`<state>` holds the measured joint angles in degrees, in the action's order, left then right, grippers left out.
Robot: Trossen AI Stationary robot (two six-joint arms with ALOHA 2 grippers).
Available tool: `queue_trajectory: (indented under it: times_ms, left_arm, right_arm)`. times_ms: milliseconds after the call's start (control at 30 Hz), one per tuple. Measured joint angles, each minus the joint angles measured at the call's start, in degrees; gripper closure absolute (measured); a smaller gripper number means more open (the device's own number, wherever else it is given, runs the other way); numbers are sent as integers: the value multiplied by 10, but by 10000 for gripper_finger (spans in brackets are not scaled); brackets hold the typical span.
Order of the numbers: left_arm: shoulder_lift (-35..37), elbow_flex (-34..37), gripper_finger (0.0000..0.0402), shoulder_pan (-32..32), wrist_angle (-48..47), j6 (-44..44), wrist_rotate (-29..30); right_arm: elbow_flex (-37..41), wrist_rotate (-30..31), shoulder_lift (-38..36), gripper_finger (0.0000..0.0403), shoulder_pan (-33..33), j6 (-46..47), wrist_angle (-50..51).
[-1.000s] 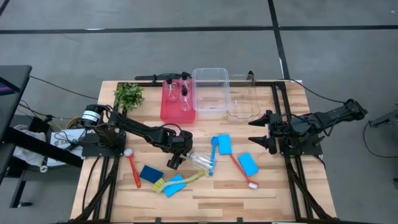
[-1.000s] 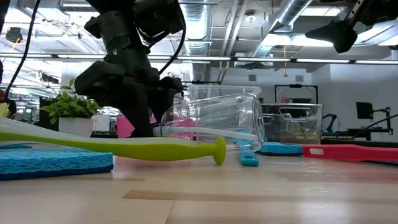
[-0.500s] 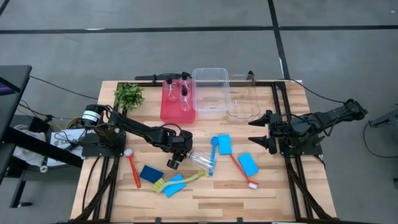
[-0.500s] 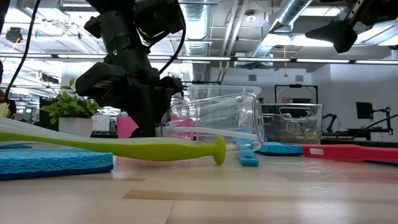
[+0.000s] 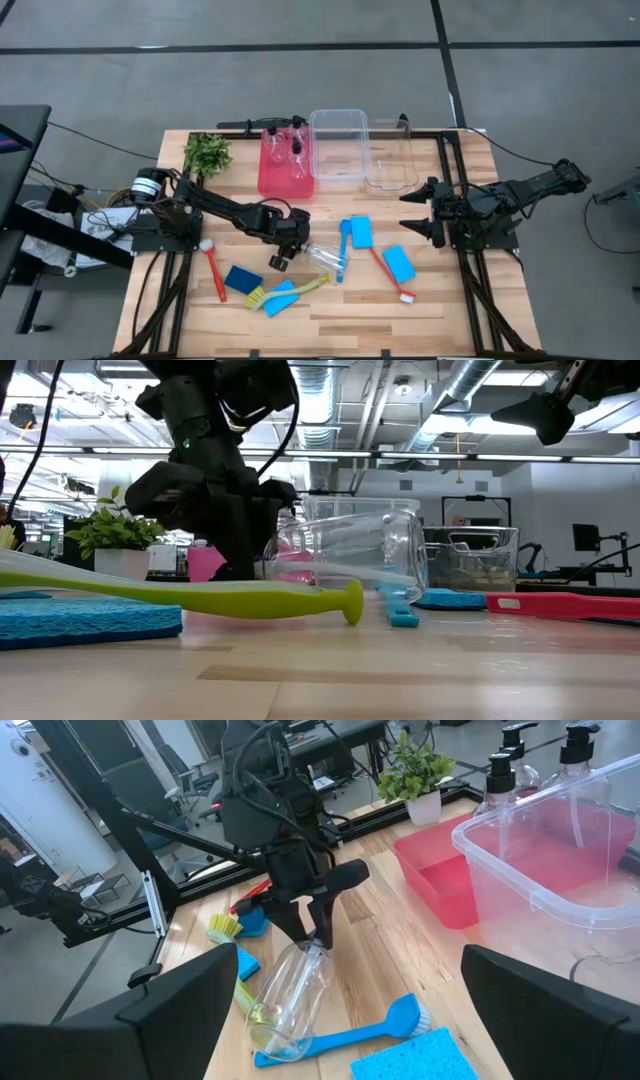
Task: Pick & Place Kitchen Sink Supplies
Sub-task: Put the transparent dishwashing liquid dispenser into the red bin
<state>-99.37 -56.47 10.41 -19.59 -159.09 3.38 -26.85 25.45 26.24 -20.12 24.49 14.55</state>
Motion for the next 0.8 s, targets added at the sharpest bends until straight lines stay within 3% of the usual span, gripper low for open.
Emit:
queue_trajectory:
  times_ms: [433, 800]
  left_arm:
    - [82, 0, 253, 1, -102, 48, 59]
    - [138, 0, 252, 1, -204, 142, 165]
  right_arm:
    - [0, 0, 0, 26, 0, 0, 0]
    - [0, 0, 0, 26, 0, 0, 0]
